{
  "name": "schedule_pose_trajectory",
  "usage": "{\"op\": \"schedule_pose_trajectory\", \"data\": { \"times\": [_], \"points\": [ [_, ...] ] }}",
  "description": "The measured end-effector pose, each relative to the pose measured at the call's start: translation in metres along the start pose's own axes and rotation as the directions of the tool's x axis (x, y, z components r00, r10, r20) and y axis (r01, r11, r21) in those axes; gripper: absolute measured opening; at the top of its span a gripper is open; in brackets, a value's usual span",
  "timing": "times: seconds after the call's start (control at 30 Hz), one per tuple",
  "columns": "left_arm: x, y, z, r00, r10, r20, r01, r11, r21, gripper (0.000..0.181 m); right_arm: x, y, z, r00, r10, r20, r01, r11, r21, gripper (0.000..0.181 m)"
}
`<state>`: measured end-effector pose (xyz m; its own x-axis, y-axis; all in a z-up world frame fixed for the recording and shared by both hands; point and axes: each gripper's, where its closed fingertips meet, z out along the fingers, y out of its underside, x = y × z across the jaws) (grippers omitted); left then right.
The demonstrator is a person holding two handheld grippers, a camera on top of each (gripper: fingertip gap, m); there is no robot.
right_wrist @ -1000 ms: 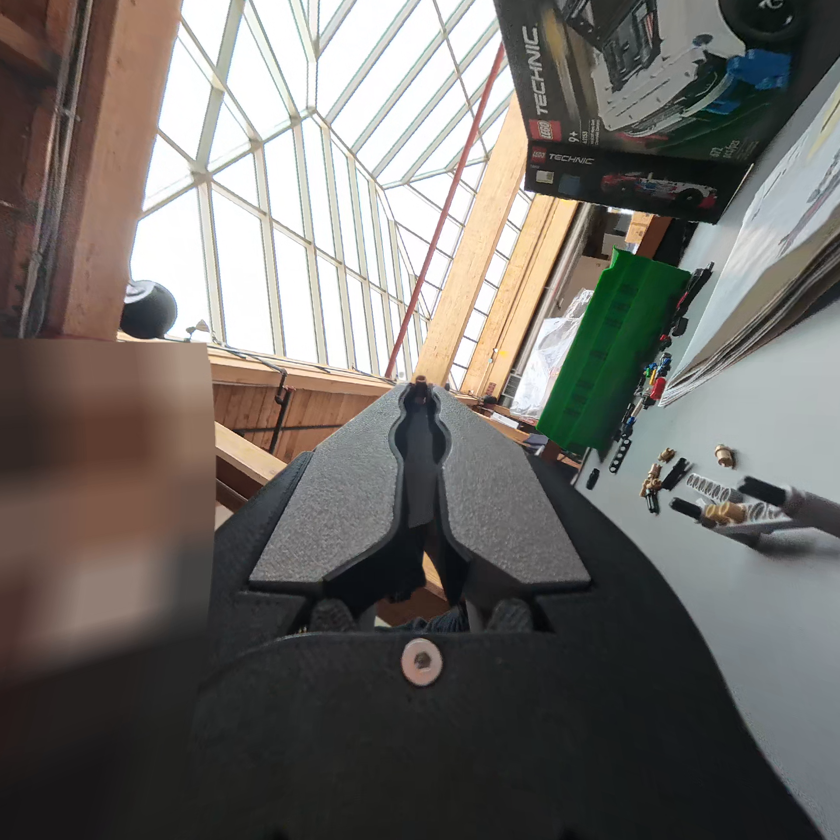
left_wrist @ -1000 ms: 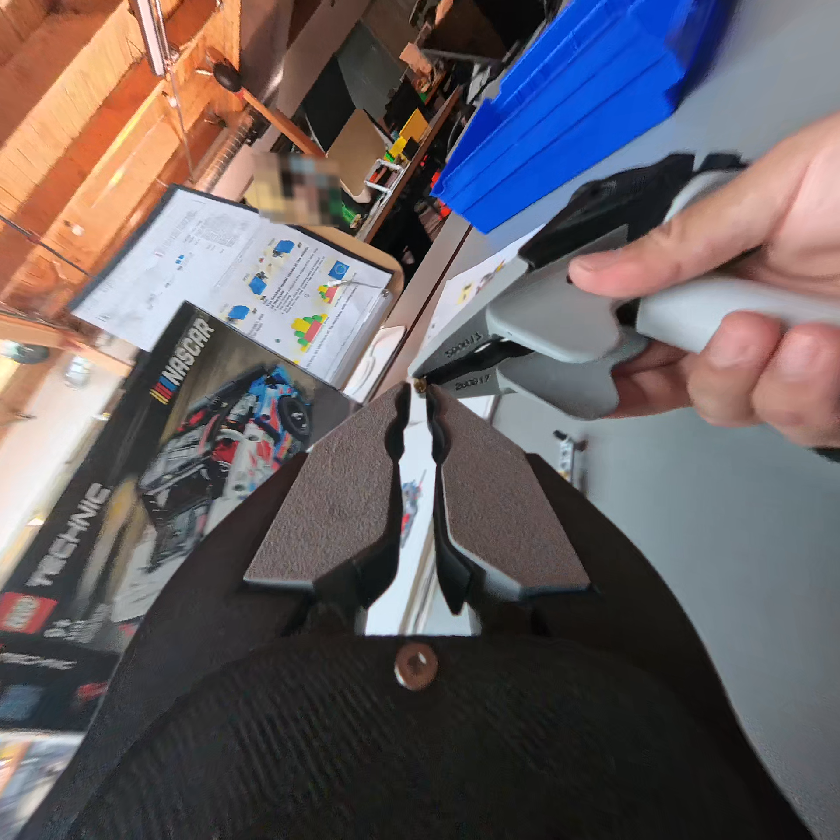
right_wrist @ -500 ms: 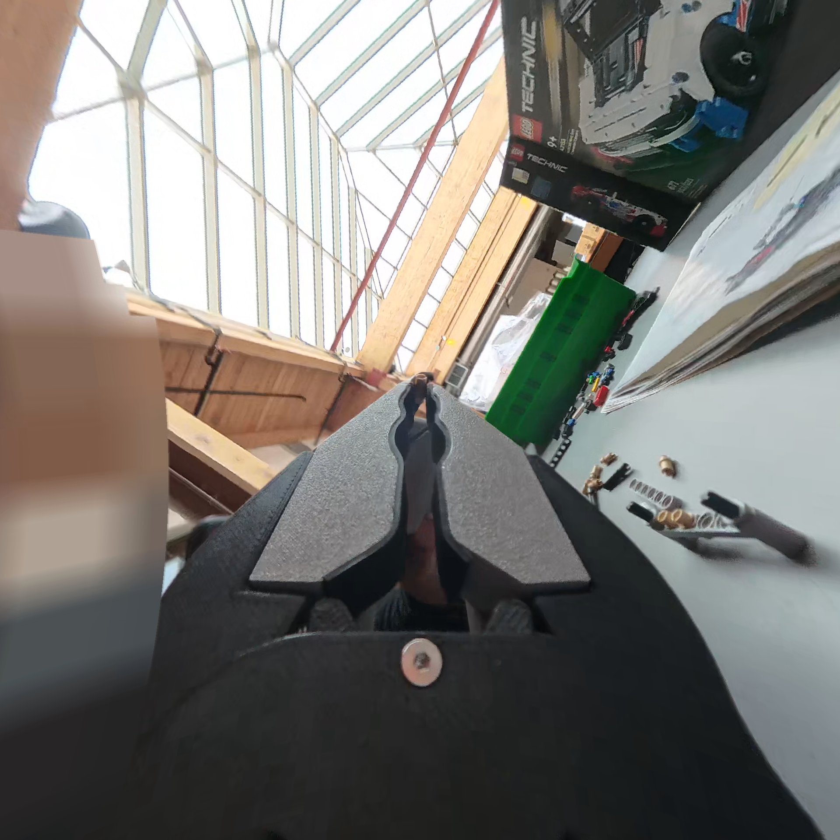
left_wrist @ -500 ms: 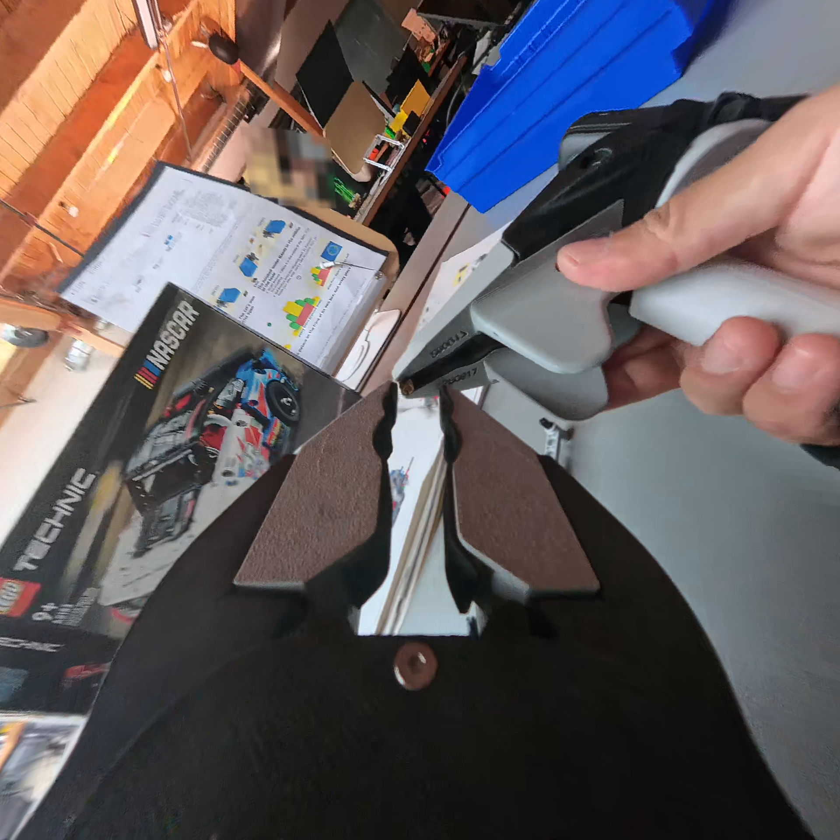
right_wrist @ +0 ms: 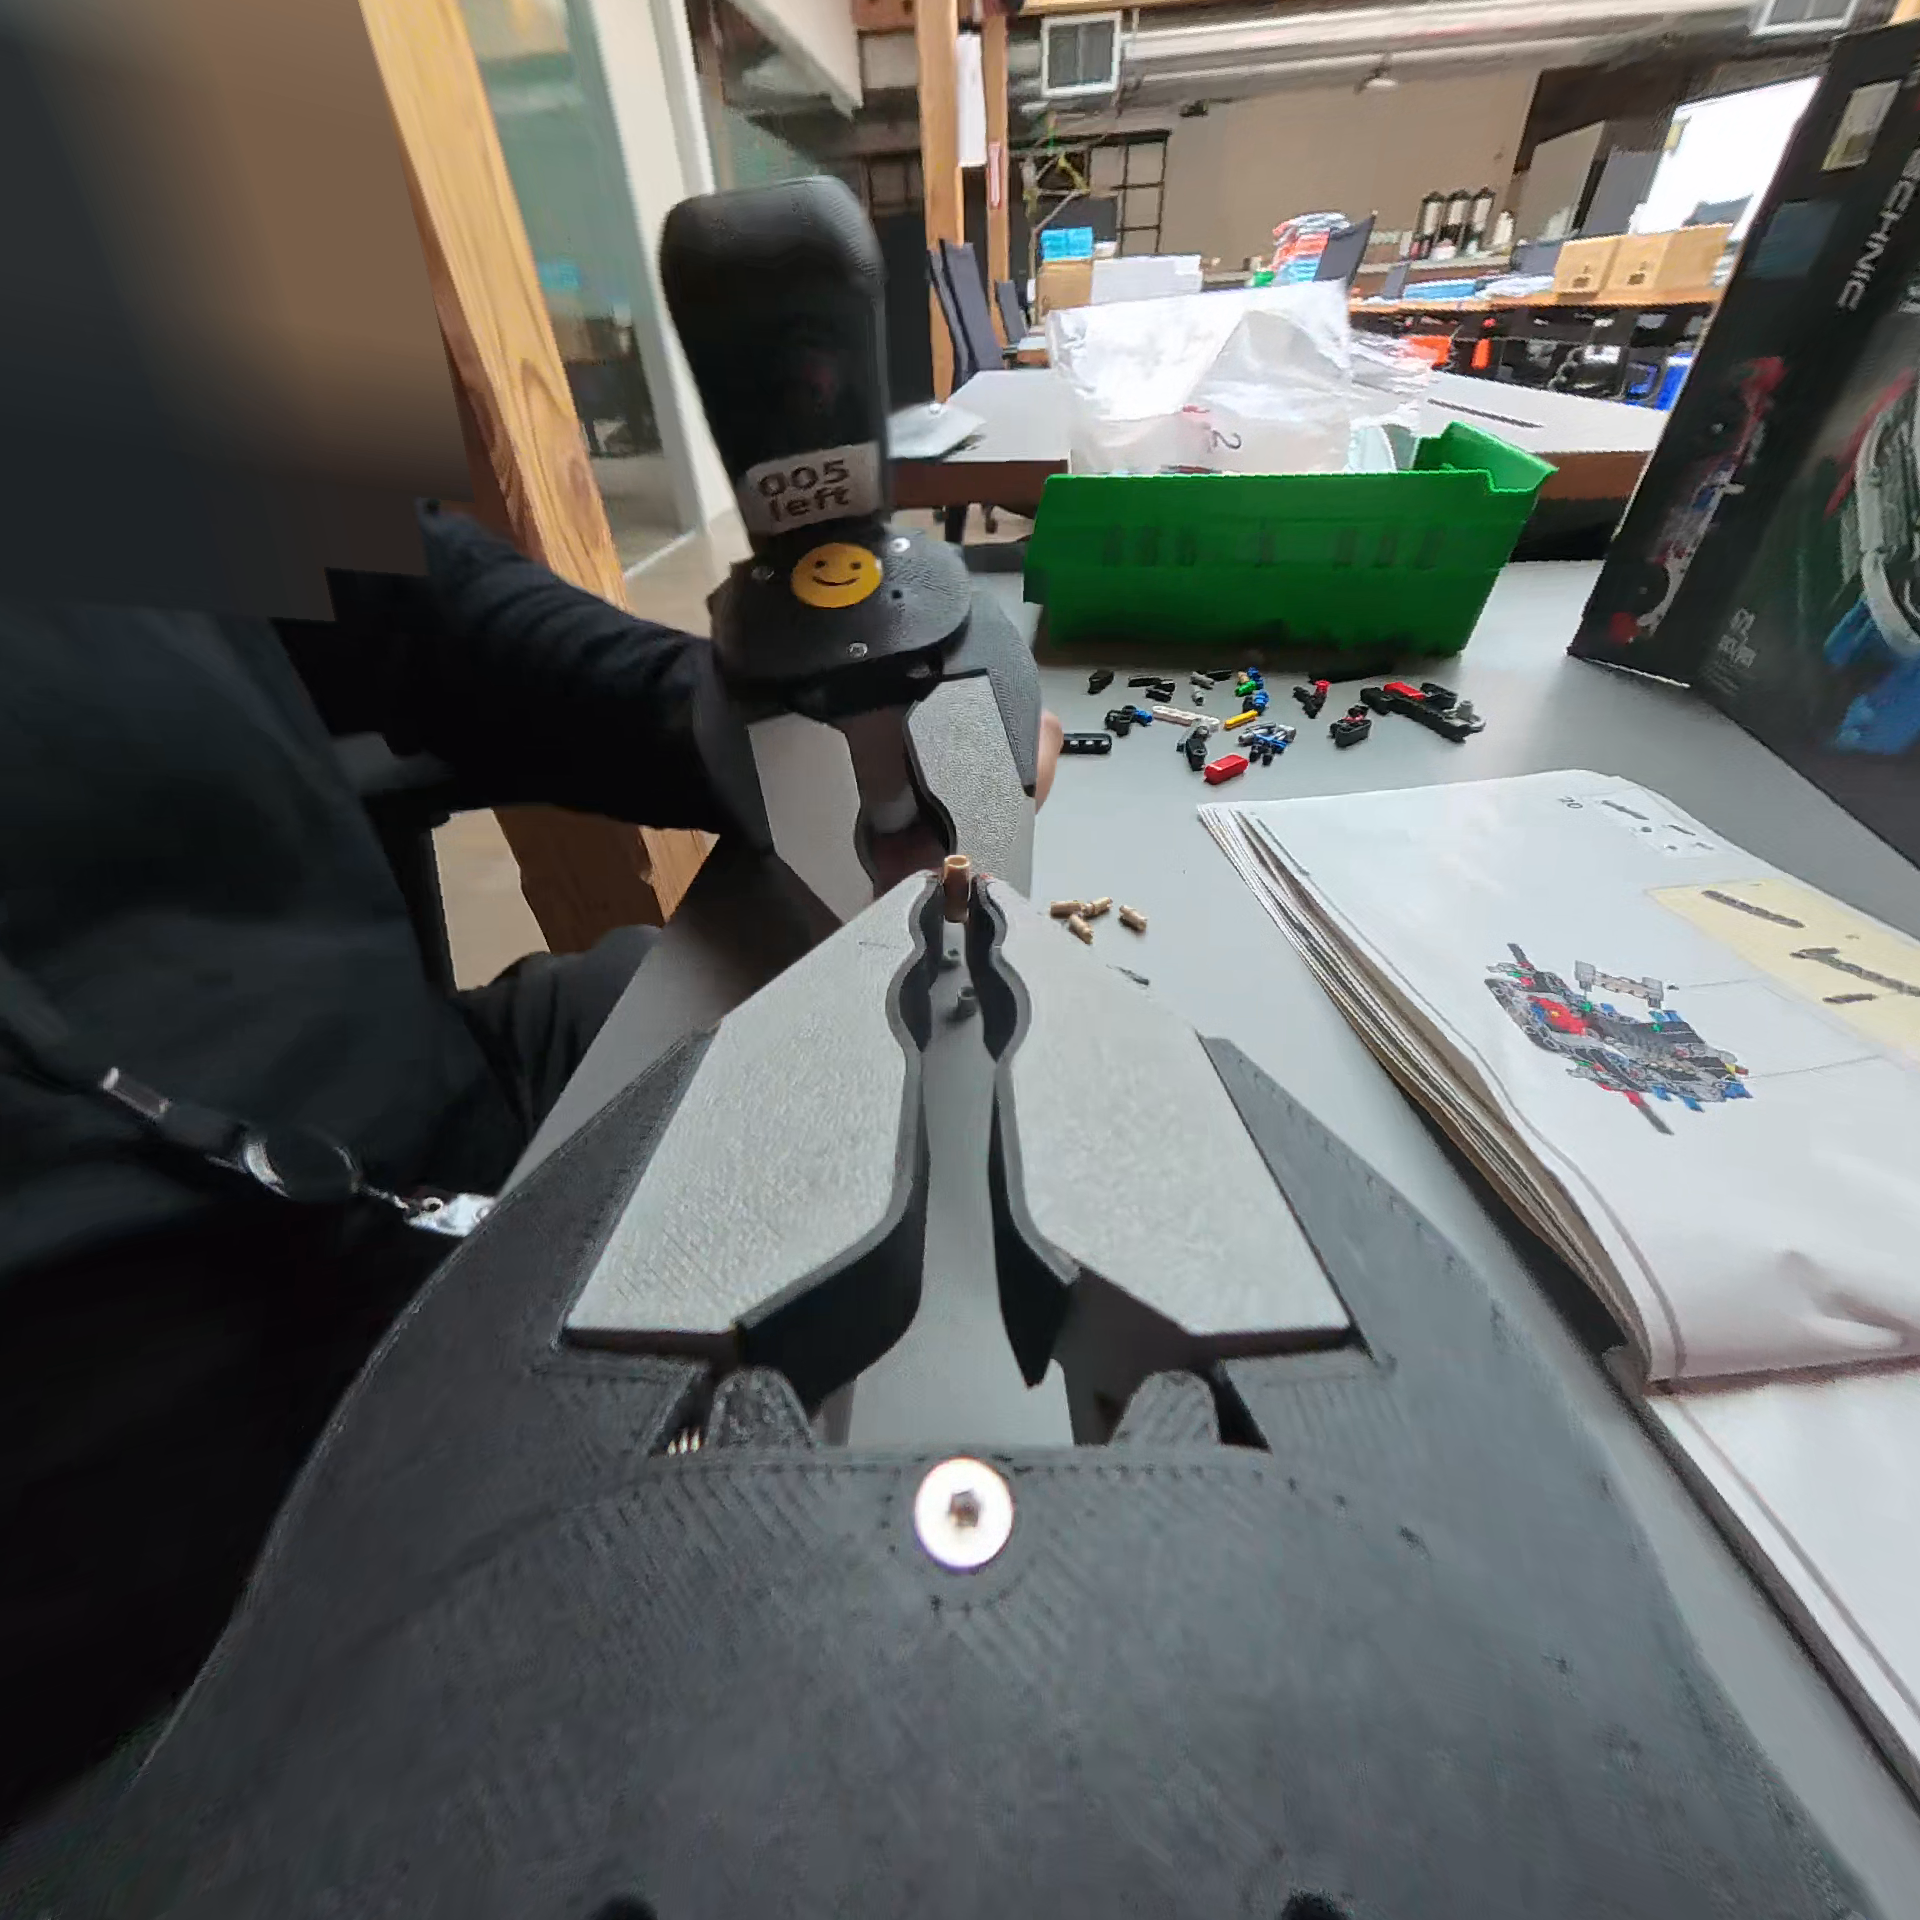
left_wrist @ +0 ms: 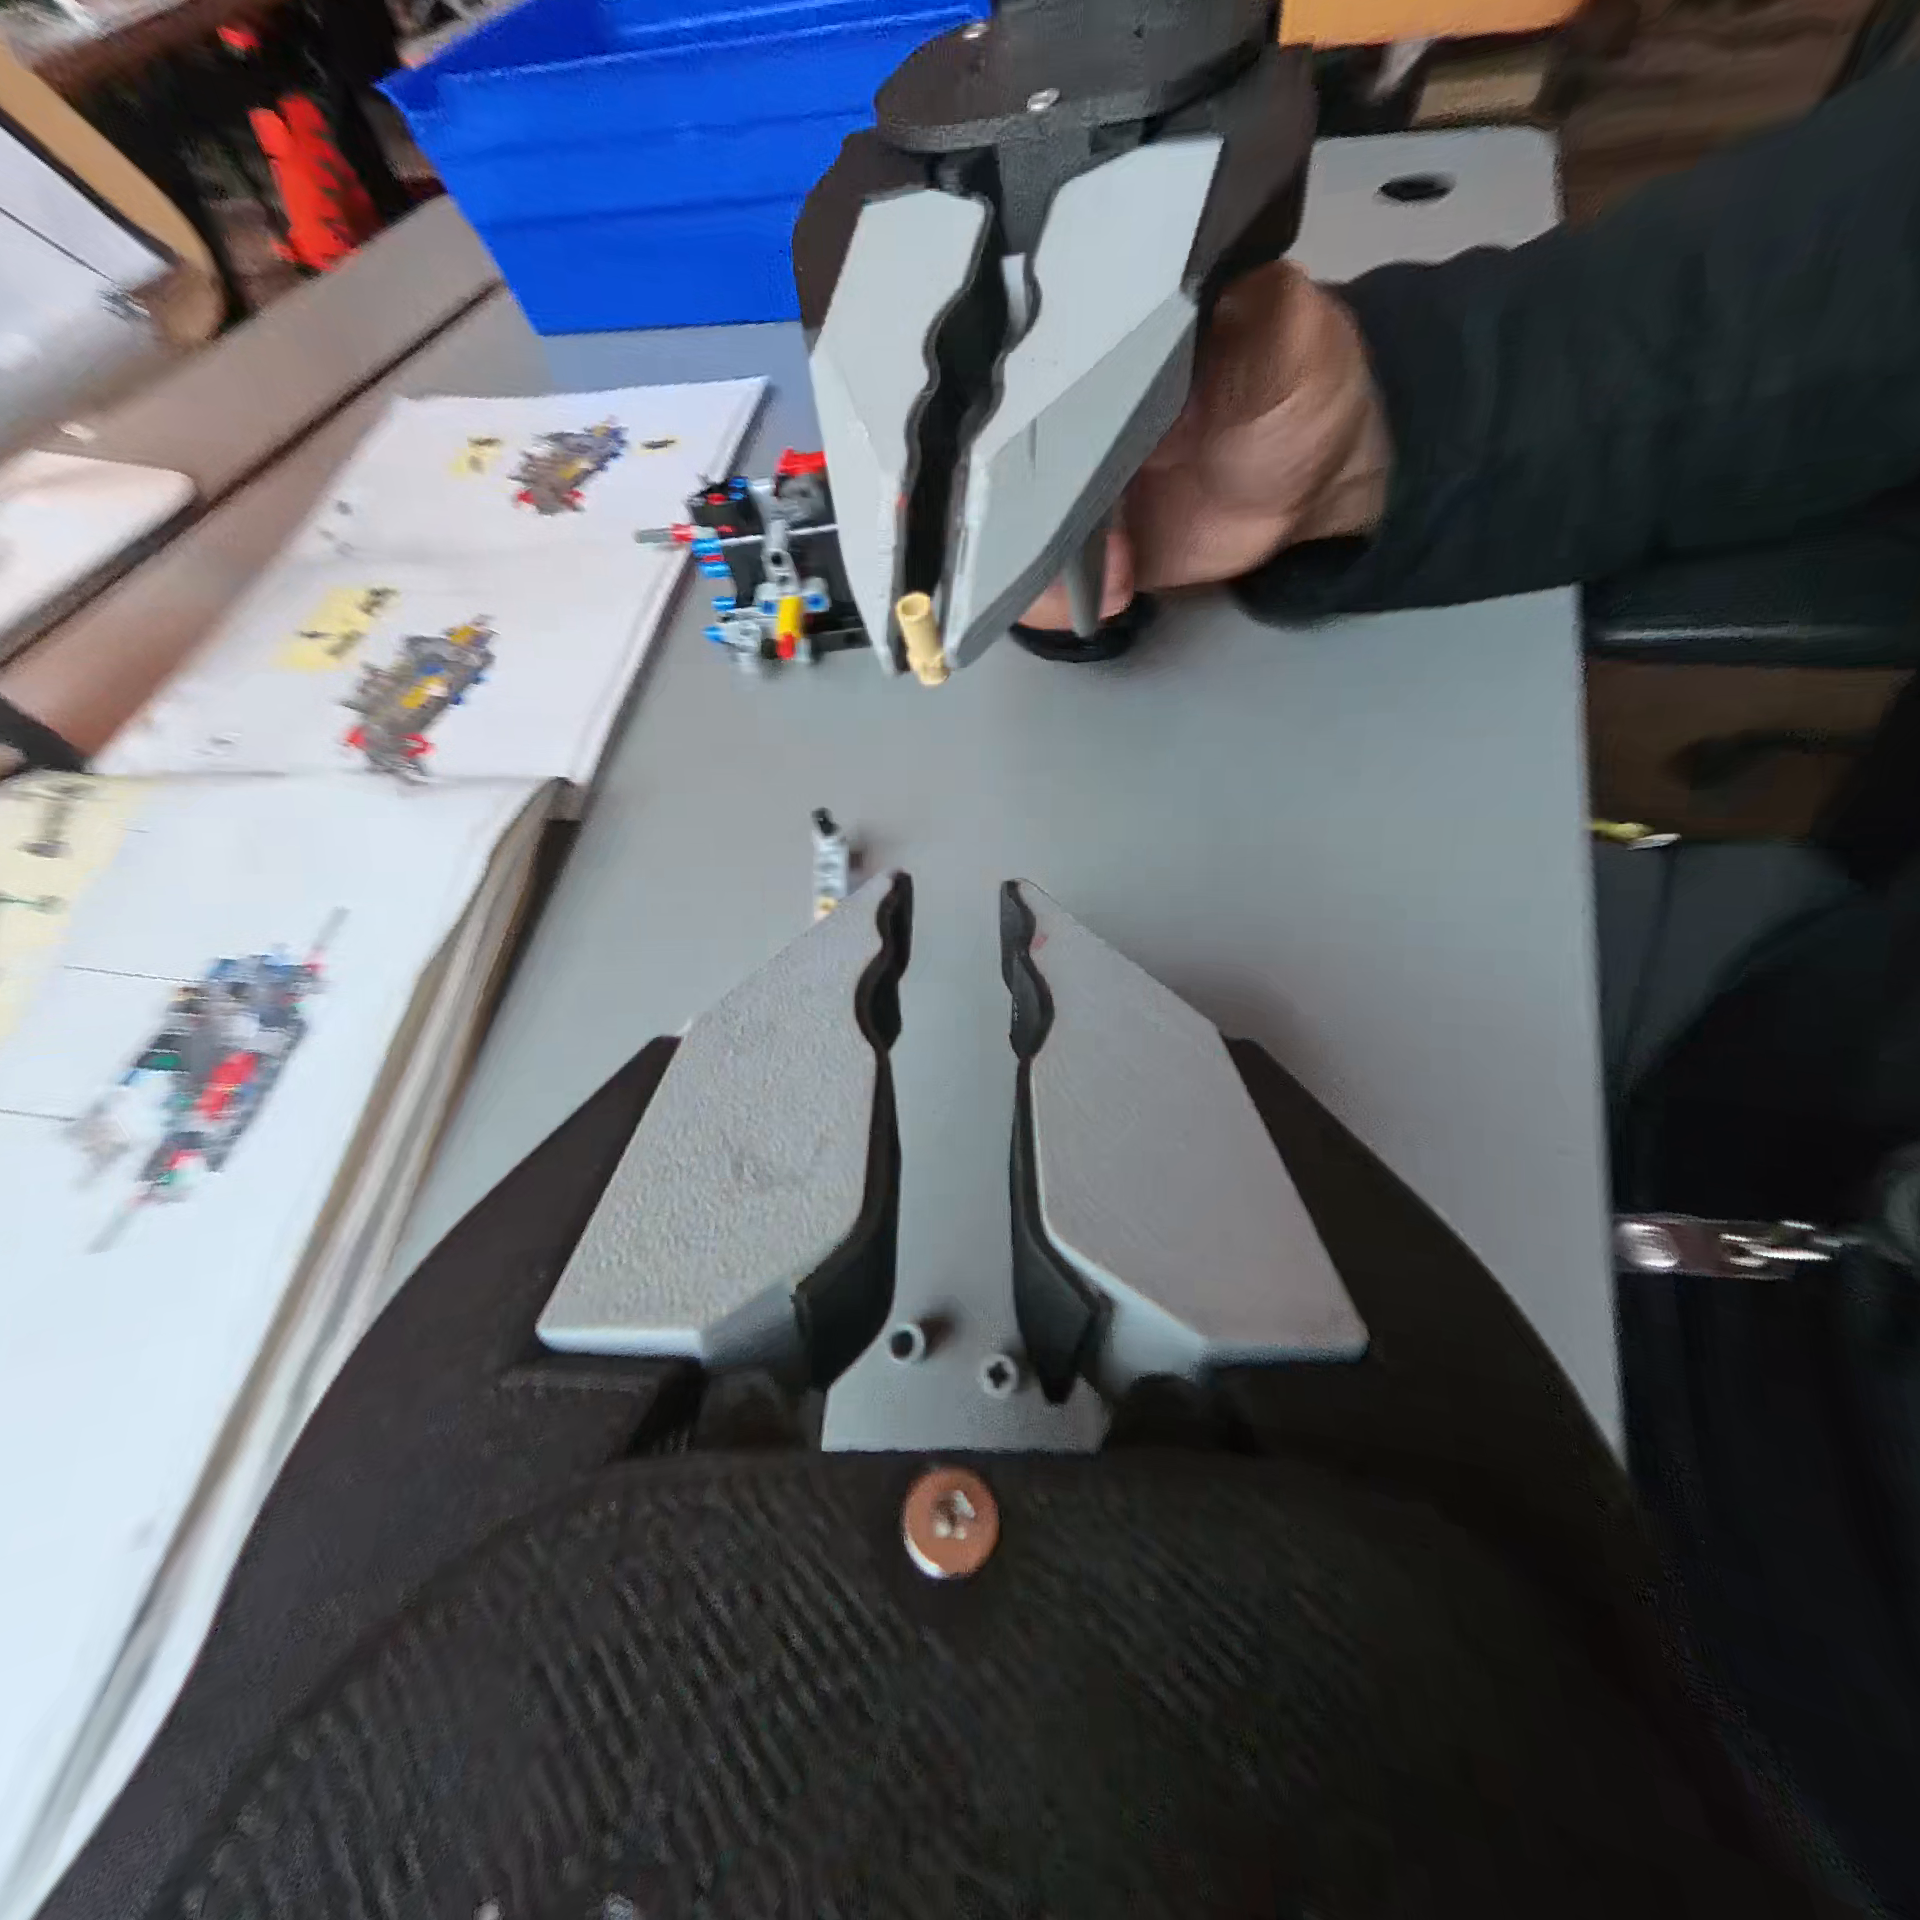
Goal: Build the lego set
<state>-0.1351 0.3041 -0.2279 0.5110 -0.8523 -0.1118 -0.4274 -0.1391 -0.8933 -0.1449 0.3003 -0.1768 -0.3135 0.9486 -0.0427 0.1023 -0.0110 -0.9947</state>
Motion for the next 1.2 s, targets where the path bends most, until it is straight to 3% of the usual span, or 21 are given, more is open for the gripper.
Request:
{"op": "schedule_pose_trajectory", "data": {
  "times": [0.07, 0.2, 0.3, 0.4, 0.6, 0.77, 0.9, 1.2],
  "points": [
    [0.008, 0.002, -0.003, 0.988, -0.105, -0.113, 0.109, 0.994, 0.023, 0.016, 0.003, 0.010, 0.000, 0.999, -0.053, 0.000, 0.053, 0.997, -0.059, 0.001],
    [-0.013, 0.013, -0.015, 0.956, -0.270, -0.117, 0.273, 0.962, 0.009, 0.019, 0.004, 0.042, -0.004, 0.994, -0.098, 0.052, 0.107, 0.968, -0.228, 0.002],
    [-0.015, 0.022, -0.015, 0.945, -0.310, -0.103, 0.307, 0.951, -0.047, 0.018, 0.002, 0.061, 0.000, 0.994, -0.078, 0.071, 0.098, 0.937, -0.336, 0.002],
    [-0.008, 0.024, -0.008, 0.959, -0.271, -0.086, 0.264, 0.961, -0.084, 0.000, 0.004, 0.070, 0.005, 0.995, -0.066, 0.070, 0.089, 0.913, -0.398, 0.002],
    [0.002, 0.034, 0.009, 0.946, -0.309, -0.099, 0.283, 0.935, -0.214, 0.000, -0.002, 0.081, 0.009, 0.982, -0.156, 0.103, 0.186, 0.870, -0.456, 0.002],
    [0.008, 0.037, 0.016, 0.958, -0.260, -0.119, 0.221, 0.938, -0.268, 0.000, 0.001, 0.104, 0.012, 0.990, -0.081, 0.113, 0.132, 0.801, -0.584, 0.002],
    [0.007, 0.041, 0.019, 0.953, -0.279, -0.120, 0.236, 0.929, -0.286, 0.000, 0.001, 0.105, 0.009, 0.991, -0.059, 0.120, 0.119, 0.797, -0.592, 0.002],
    [0.004, 0.052, 0.017, 0.987, -0.132, -0.092, 0.091, 0.929, -0.359, 0.000, 0.001, 0.101, 0.008, 0.989, -0.073, 0.125, 0.132, 0.812, -0.568, 0.002]
  ]
}}
